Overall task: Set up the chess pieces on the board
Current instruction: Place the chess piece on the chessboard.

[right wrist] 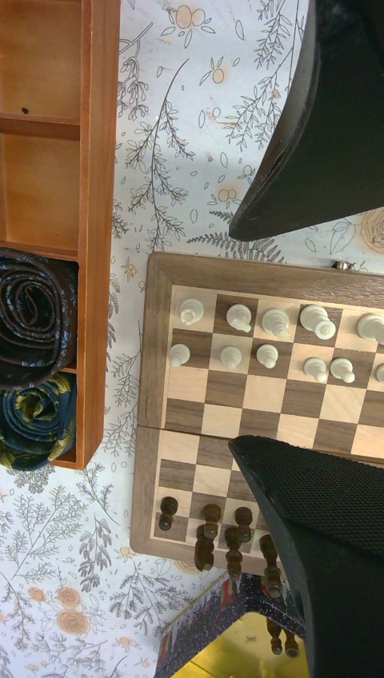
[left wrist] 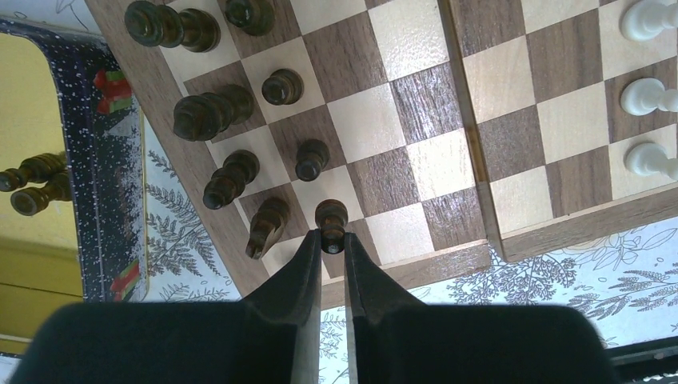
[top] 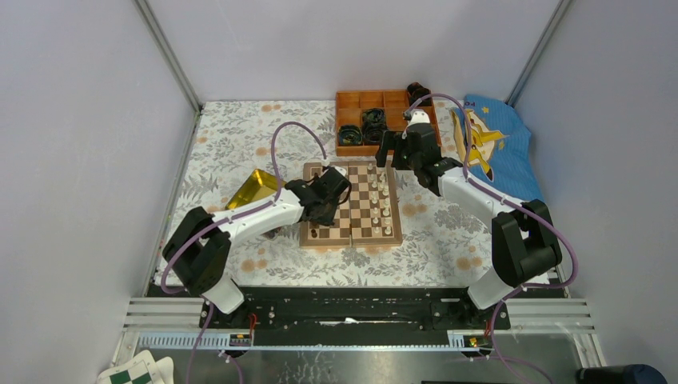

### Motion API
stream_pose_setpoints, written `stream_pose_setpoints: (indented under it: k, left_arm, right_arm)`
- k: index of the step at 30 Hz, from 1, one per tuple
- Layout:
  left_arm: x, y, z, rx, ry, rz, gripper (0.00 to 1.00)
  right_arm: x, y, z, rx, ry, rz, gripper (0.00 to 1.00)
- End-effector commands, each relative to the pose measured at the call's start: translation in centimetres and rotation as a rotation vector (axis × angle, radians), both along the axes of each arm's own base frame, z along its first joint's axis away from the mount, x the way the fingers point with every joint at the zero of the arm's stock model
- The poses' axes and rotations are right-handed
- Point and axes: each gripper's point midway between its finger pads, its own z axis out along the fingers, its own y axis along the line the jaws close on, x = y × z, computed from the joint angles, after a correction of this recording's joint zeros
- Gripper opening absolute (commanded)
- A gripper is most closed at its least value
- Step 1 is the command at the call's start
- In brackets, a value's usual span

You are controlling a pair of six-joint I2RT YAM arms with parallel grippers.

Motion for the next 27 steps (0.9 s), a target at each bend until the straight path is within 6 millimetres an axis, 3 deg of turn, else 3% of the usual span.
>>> stream_pose_setpoints:
  k: [1, 16, 20, 22, 27]
  left_arm:
    - [0.6, -0.5, -0.7, -0.040, 0.003, 0.008, 0.00]
    - [0.6, -0.3, -1.5, -0.043, 0.021, 0.010, 0.04]
    - [0.6, -0.3, -1.6, -0.044, 0.025, 0.009, 0.13]
    - [0.6, -0.2, -1.7, -0.042, 0.027, 0.012, 0.21]
    - [0.5, -0.1, -1.7, -0.040, 0.027, 0.013, 0.26]
  right_arm:
    - [0.9, -0.4, 2.0, 0.013, -0.069, -0.021, 1.00]
    - [1.0, -0.3, 1.5, 0.011, -0.059, -0.019, 1.00]
    - [1.0, -0.3, 1.6, 0.012, -0.061, -0.017, 1.00]
    - [1.0, -0.3, 1.5, 0.011, -0.060, -0.016, 1.00]
    - [1.0, -0.3, 1.6, 0.012, -0.061, -0.017, 1.00]
